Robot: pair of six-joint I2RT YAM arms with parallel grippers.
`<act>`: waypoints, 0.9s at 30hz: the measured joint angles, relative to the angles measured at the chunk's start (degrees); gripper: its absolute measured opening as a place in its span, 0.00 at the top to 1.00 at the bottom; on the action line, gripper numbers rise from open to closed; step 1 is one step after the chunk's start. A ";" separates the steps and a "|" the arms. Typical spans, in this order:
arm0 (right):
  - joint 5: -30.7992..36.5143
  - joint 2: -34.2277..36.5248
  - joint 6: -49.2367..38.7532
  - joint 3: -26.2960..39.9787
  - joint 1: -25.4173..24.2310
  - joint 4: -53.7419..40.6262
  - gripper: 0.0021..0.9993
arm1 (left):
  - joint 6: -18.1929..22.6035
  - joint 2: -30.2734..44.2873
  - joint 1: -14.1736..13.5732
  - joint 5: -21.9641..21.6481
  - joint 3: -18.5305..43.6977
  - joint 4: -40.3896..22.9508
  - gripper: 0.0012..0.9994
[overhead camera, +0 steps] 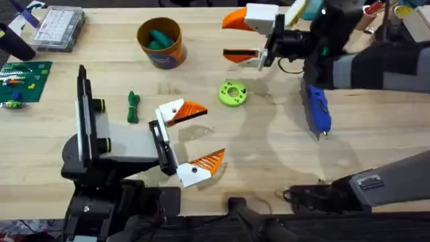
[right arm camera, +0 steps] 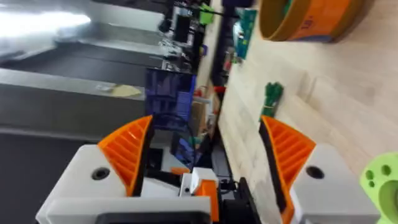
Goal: Pick up the gripper from the table and insert it into the empty holder that is missing its gripper. Then pick up a screw, insert it into the mounting hole, and use the screwdriver to tighten it. Finally, clean up the table by picking up the vegetable and placing it into the bucket.
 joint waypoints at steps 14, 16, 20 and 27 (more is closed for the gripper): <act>8.16 -0.35 -24.53 5.46 -1.04 -30.02 0.00 | 0.14 0.00 0.00 0.08 0.00 -0.01 0.01; 10.59 -2.00 -27.85 5.61 -1.77 -35.79 0.00 | 0.14 0.00 0.00 0.08 0.00 -0.01 0.01; 16.69 -9.45 -35.69 6.26 -2.77 -49.36 0.00 | 0.14 0.00 0.00 0.07 0.00 -0.01 0.01; 29.20 -26.18 -50.58 8.85 -2.34 -75.20 0.00 | 0.14 0.00 0.00 0.07 0.00 -0.01 0.01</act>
